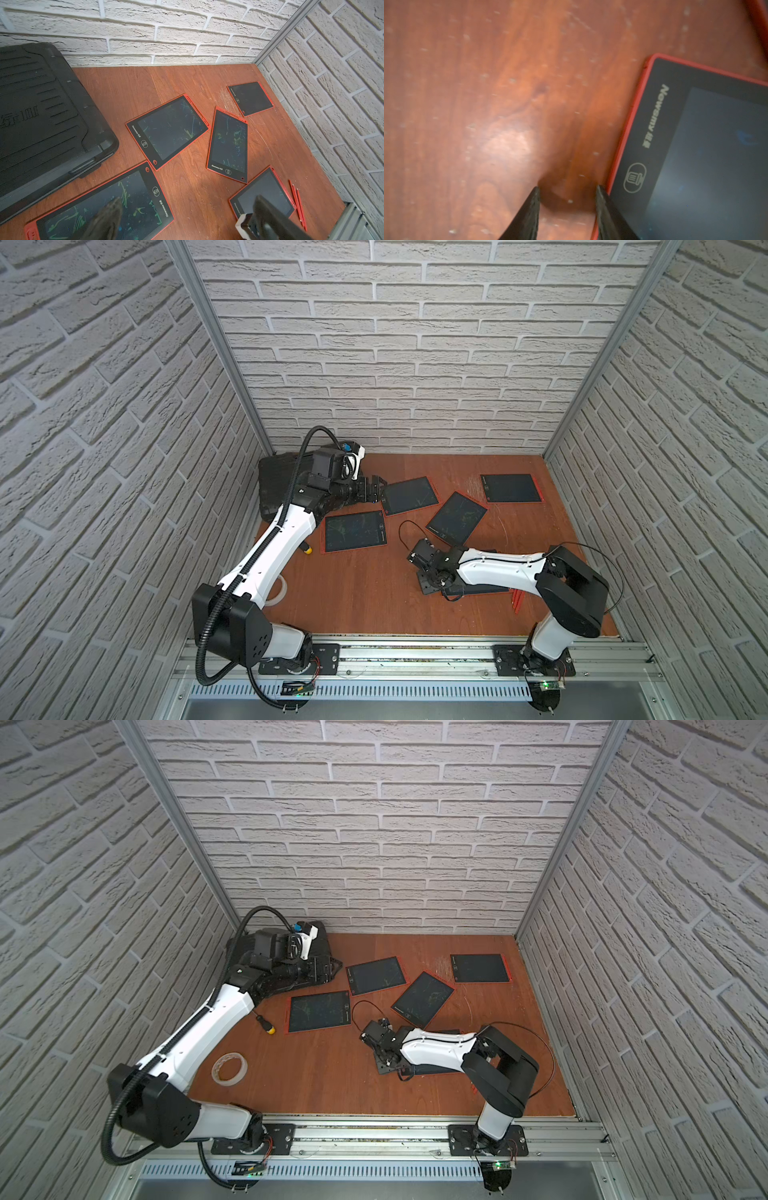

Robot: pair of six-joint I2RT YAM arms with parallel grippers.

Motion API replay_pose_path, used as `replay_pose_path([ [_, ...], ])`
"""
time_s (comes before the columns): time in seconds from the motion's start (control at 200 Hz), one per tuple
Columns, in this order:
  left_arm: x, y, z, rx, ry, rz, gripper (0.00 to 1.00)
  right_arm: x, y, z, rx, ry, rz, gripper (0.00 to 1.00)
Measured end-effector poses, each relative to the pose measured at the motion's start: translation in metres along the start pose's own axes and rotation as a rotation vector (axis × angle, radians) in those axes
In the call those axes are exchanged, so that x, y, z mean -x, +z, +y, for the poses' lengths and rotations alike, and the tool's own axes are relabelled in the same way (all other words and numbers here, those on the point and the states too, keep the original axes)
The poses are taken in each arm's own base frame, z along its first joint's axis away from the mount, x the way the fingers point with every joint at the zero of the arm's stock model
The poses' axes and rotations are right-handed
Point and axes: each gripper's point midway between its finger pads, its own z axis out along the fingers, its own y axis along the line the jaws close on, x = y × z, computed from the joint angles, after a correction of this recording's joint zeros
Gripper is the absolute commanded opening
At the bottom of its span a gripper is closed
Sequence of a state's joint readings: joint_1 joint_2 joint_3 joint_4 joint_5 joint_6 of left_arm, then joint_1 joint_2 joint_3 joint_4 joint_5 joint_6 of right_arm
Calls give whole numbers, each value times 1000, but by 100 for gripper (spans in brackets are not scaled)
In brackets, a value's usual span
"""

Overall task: Place the stylus back onto the writing tablet
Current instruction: Move the writing tablet to the center of the board.

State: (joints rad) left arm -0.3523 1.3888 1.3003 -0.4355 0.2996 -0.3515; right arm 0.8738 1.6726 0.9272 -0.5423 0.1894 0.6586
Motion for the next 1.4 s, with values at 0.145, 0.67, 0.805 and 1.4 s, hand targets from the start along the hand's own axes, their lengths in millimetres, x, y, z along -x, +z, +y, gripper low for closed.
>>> replay_pose_path([
  [0.145,-1,1,-3,-5,4,4,98,-5,-6,-15,-11,-12,19,43],
  [0.67,-4,4,-4,-6,4,16,98,-70,-53,-79,-70,175,35,57],
  [0.805,-5,4,-6,-9,6,18,98,-90,-53,-92,-92,217,57,69],
  [1.4,-8,7,-11,-14,16,29,98,-86,-19,-98,-106,286,102,78],
])
